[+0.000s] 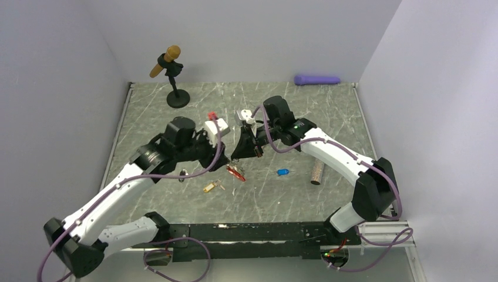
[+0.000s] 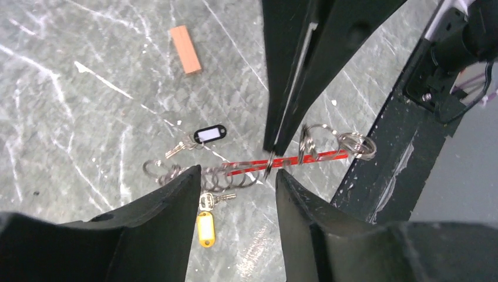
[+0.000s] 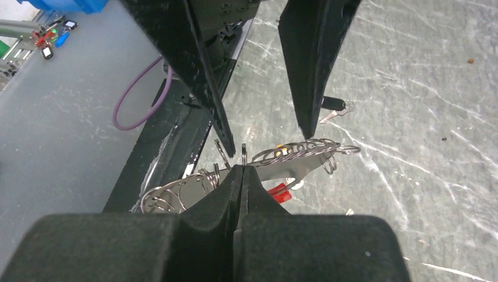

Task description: Put the keys on the keyring

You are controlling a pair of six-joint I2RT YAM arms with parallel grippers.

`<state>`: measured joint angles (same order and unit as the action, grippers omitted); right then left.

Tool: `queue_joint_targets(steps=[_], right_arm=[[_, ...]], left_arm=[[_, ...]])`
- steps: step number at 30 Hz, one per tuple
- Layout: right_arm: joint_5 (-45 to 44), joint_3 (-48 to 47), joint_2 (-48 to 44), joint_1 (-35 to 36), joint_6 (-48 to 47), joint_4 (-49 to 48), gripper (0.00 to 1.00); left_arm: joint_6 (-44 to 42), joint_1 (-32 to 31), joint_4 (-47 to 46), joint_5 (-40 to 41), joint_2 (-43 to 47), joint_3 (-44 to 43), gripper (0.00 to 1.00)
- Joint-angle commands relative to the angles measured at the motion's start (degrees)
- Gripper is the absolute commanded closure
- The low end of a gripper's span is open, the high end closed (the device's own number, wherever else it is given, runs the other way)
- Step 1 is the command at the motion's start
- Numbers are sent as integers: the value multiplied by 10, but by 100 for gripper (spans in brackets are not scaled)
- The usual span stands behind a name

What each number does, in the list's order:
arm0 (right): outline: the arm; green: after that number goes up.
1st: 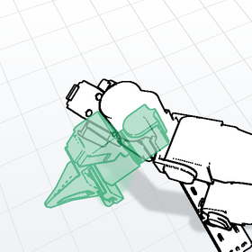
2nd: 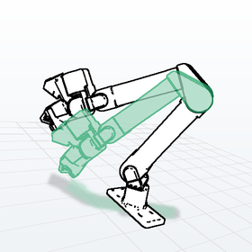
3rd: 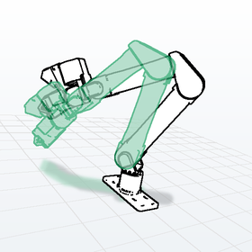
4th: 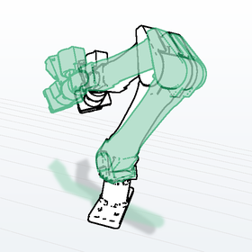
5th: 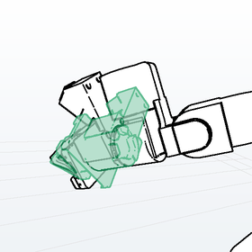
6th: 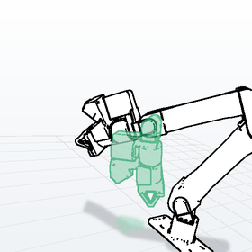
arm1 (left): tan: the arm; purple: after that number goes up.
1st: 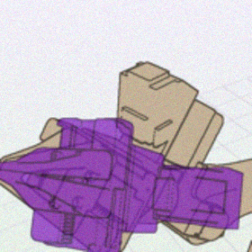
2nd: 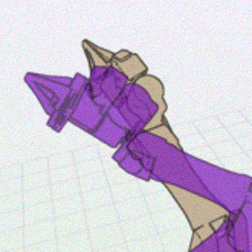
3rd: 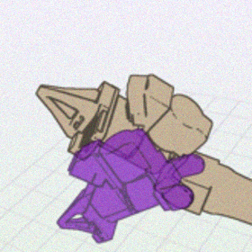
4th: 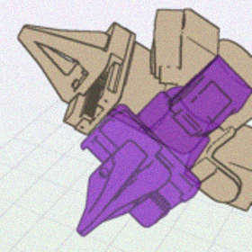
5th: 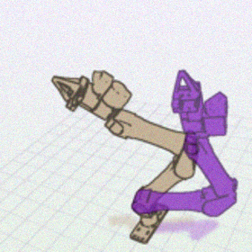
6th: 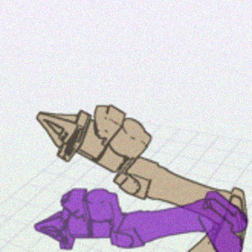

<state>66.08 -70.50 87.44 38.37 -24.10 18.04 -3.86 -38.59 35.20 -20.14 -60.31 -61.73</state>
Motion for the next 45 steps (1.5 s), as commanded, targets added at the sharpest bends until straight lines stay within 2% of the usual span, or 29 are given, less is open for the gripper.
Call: queue_joint_targets(steps=[1, 3, 8, 12, 17, 20, 23, 25, 29, 32, 38, 45], right_arm=[[1, -43, 0, 4, -34, 18, 100], [-13, -63, 6, 4, -55, 48, 100], [-58, -144, 30, 4, -133, 157, 100], [-93, -204, 56, 4, -219, 262, 100], [-128, -217, 51, 3, -342, 376, 100], [-142, -164, 4, 4, -351, 304, 100], [-160, -64, -67, 17, -365, 171, 100], [-175, -5, -109, 33, -399, 121, 100], [-209, 54, -153, 61, -405, 39, 100], [-234, 97, -178, 77, -400, -38, 100], [-265, 147, -190, 100, -412, -112, 100], [-270, 146, -184, 101, -384, -129, 100]], left_arm=[[64, 27, -108, 18, 99, 60, 41], [74, 38, -138, 29, 144, 93, 37], [77, 50, -206, 72, 228, 166, 36], [72, 53, -252, 77, 248, 200, 39], [47, 54, -294, 54, 252, 228, 45], [-5, 54, -312, 32, 279, 255, 50], [-46, 54, -325, 9, 324, 291, 53], [-79, 53, -336, -12, 356, 316, 56], [-131, 53, -385, -82, 403, 360, 61], [-133, 53, -435, -127, 404, 382, 63], [-121, 53, -464, -160, 351, 376, 68], [-125, 51, -463, -151, 318, 371, 72]])
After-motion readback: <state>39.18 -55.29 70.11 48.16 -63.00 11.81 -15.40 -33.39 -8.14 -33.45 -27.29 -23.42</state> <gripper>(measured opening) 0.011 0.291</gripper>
